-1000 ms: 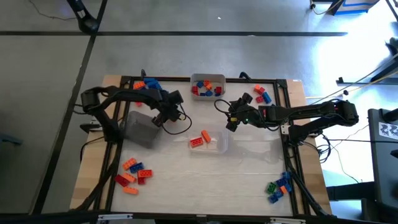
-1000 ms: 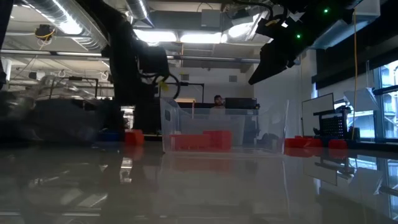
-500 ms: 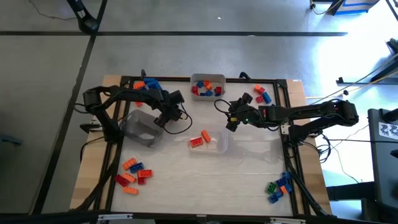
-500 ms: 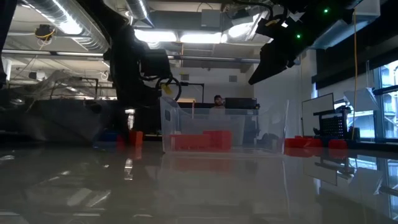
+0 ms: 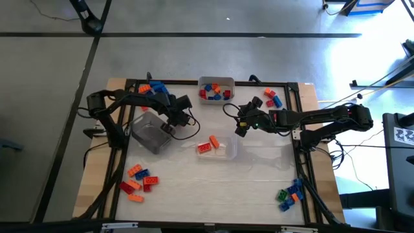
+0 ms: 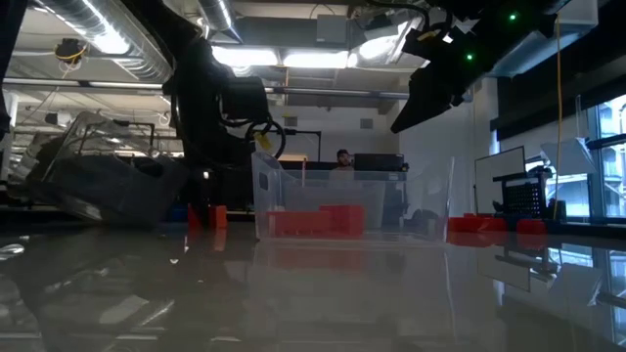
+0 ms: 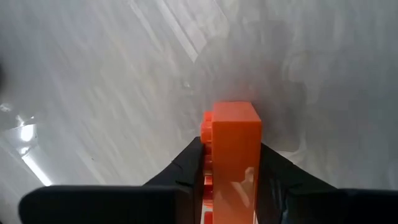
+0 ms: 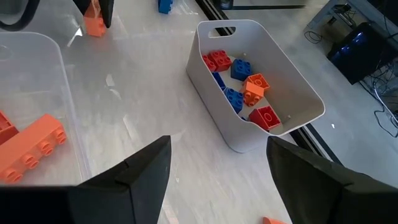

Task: Sort blocks by size
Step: Put the big orange game piece into the transparent bin

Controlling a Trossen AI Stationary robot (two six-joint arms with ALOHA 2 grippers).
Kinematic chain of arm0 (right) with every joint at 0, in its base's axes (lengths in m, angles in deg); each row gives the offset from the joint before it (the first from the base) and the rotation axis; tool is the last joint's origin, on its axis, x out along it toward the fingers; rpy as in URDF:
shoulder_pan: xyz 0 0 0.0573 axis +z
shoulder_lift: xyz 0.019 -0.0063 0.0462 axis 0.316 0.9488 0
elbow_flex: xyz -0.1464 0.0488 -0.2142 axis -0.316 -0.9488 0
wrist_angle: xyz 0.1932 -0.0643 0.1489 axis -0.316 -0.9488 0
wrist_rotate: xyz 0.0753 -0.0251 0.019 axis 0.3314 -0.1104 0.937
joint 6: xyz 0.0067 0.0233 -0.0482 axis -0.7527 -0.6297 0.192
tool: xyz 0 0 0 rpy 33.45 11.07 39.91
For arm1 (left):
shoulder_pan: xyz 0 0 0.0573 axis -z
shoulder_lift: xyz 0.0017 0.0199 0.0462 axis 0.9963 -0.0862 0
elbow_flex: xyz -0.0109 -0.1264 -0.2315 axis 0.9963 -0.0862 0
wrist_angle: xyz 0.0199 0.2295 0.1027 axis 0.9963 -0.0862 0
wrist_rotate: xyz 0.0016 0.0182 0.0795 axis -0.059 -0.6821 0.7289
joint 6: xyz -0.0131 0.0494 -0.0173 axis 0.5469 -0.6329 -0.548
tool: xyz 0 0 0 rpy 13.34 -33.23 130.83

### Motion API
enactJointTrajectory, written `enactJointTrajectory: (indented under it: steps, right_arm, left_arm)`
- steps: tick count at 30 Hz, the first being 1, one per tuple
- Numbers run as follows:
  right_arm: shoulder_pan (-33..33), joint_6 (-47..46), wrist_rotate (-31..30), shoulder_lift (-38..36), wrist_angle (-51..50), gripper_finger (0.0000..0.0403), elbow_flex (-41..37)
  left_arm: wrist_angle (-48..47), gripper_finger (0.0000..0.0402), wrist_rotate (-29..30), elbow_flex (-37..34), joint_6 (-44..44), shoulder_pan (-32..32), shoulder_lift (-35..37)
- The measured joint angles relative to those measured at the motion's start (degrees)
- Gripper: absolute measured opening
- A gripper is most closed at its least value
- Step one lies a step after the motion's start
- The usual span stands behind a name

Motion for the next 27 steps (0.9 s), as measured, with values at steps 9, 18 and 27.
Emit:
enactJointTrajectory:
  steps: [9,18,27]
  right_arm:
    - [0.0,0.0,0.0,0.0,0.0,0.0261,0.0]
    - [0.0,0.0,0.0,0.0,0.0,0.0261,0.0]
    - [0.0,0.0,0.0,0.0,0.0,0.0261,0.0]
  left_arm:
    - [-1.4,0.0093,0.8,0.0,7.0,0.5,0.7]
    - [-3.4,0.0088,0.8,0.0,10.1,2.2,6.5]
    - [0.9,0.0082,-5.4,0.0,17.8,4.5,14.6]
